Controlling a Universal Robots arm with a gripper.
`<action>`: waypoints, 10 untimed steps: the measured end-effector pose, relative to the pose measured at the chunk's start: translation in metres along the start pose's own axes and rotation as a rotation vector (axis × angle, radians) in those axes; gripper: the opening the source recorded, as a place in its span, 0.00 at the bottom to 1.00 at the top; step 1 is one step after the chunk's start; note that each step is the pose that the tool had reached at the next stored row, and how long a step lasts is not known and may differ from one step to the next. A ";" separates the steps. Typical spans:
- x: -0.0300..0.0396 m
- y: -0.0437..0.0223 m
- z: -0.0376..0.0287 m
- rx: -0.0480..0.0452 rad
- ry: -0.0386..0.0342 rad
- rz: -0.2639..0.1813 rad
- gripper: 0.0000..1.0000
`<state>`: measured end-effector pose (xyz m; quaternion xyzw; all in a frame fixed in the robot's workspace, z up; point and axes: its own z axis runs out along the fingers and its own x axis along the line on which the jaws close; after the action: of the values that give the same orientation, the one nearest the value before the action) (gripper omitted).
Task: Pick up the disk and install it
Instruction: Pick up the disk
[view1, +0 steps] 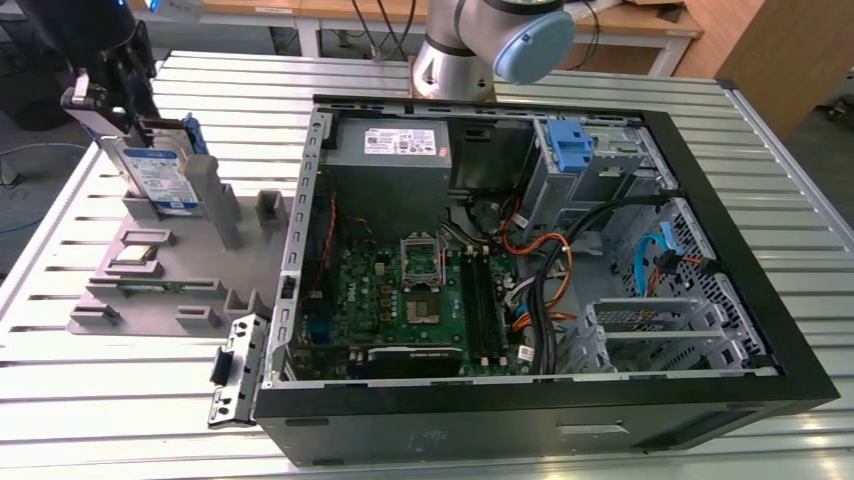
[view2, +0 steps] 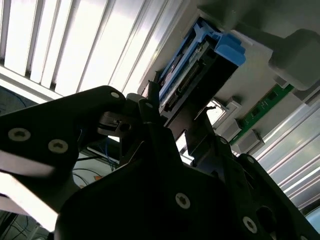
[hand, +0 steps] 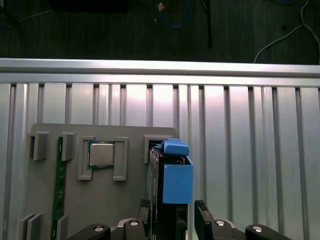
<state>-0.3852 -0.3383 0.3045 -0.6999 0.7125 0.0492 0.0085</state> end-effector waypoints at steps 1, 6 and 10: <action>0.0001 -0.0006 0.0000 -0.0002 0.0001 0.000 0.47; 0.0010 -0.0032 0.0012 -0.0001 0.0000 0.000 0.47; 0.0017 -0.0040 0.0039 -0.0001 0.0000 0.000 0.47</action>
<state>-0.3815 -0.3397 0.3002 -0.6999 0.7125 0.0492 0.0084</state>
